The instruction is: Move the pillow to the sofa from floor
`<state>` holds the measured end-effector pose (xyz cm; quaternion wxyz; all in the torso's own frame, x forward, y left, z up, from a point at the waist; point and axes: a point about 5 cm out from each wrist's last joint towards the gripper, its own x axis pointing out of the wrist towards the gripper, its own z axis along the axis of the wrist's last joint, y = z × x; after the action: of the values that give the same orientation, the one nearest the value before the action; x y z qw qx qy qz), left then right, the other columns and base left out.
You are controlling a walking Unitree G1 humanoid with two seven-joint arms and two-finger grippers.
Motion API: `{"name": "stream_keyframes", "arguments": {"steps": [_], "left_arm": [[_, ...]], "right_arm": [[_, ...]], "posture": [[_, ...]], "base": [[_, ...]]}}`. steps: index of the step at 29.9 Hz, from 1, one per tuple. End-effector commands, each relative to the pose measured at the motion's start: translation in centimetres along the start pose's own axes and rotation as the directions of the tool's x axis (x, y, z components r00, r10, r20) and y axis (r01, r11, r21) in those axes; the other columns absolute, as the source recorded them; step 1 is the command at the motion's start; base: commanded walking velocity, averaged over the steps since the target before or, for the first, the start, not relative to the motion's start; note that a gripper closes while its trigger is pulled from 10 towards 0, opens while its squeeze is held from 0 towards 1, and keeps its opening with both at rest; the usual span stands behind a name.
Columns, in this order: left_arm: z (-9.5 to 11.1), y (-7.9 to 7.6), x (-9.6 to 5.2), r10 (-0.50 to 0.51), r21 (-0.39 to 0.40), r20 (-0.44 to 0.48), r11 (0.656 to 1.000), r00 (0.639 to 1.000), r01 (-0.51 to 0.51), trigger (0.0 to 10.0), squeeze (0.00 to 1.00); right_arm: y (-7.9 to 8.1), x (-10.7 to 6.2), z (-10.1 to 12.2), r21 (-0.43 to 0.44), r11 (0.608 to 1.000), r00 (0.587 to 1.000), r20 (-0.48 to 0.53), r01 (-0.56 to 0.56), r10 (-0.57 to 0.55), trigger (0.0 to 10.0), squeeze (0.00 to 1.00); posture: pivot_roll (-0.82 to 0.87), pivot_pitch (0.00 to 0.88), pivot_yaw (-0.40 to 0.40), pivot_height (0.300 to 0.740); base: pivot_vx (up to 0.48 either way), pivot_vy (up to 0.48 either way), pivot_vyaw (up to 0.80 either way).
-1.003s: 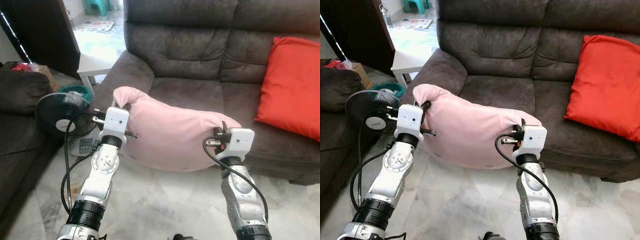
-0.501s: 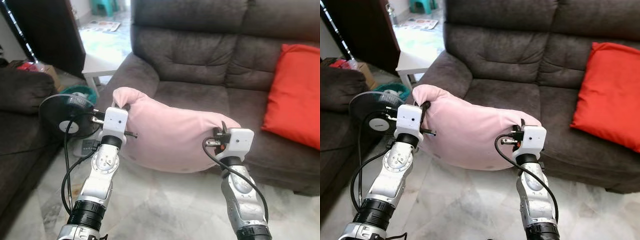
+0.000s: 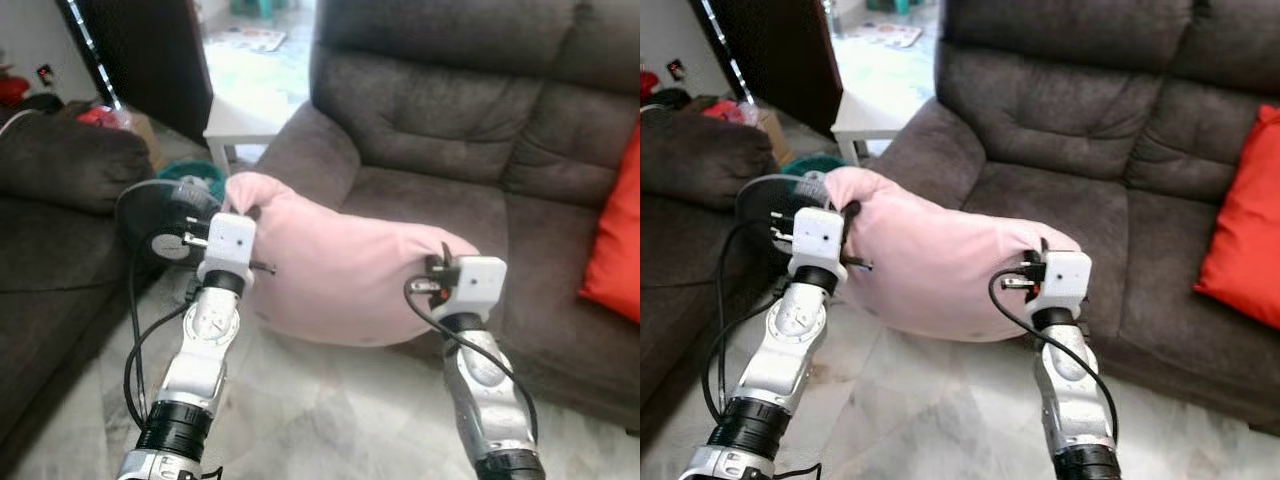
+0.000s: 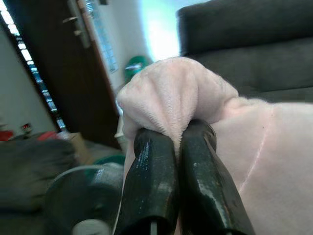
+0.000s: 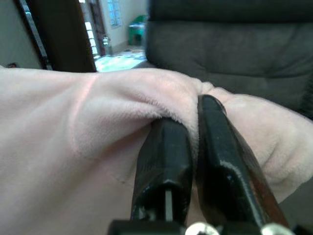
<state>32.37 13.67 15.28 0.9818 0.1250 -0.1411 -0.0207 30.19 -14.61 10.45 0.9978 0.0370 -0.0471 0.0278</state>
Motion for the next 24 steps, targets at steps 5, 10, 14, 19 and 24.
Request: {"name": "stream_keyframes", "arguments": {"steps": [5, 10, 14, 19, 24], "left_arm": [[1.83, -0.07, 0.72, 0.009, -0.025, 0.077, 1.0, 0.997, -0.007, 10.0, 0.0], [1.84, -0.09, 0.72, 0.01, -0.026, 0.075, 1.0, 0.997, -0.008, 10.0, 0.0], [1.86, -0.07, 0.75, 0.01, -0.027, 0.076, 1.0, 0.997, -0.008, 10.0, 0.0], [1.94, -0.01, 0.79, 0.014, -0.028, 0.077, 1.0, 0.997, -0.012, 10.0, 0.0], [2.0, 0.2, 0.83, 0.022, -0.026, 0.08, 0.999, 0.997, -0.02, 10.0, 0.0]], "right_arm": [[0.07, 0.27, 1.02, -0.019, 1.0, 0.999, 0.05, -0.016, 0.017, 10.0, 0.0], [0.04, 0.16, 0.94, -0.022, 1.0, 0.999, 0.048, -0.018, 0.019, 10.0, 0.0], [0.07, 0.2, 0.89, -0.019, 1.0, 0.999, 0.042, -0.021, 0.022, 10.0, 0.0], [0.22, 0.27, 0.86, -0.022, 0.999, 0.999, 0.037, -0.032, 0.033, 10.0, 0.0], [0.22, 0.28, 0.96, -0.025, 0.999, 0.998, 0.043, -0.034, 0.035, 10.0, 0.0]], "posture": [[0.09, 0.074, 0.01, 0.74], [0.09, 0.076, 0.009, 0.74], [0.09, 0.079, 0.008, 0.74], [0.09, 0.08, 0.007, 0.74], [0.09, 0.083, 0.007, 0.74]], "base": [[0.304, 0.0, 0.0], [0.305, 0.0, 0.0], [0.303, 0.0, 0.0], [0.302, 0.0, -0.59], [0.301, 0.0, -0.75]]}}
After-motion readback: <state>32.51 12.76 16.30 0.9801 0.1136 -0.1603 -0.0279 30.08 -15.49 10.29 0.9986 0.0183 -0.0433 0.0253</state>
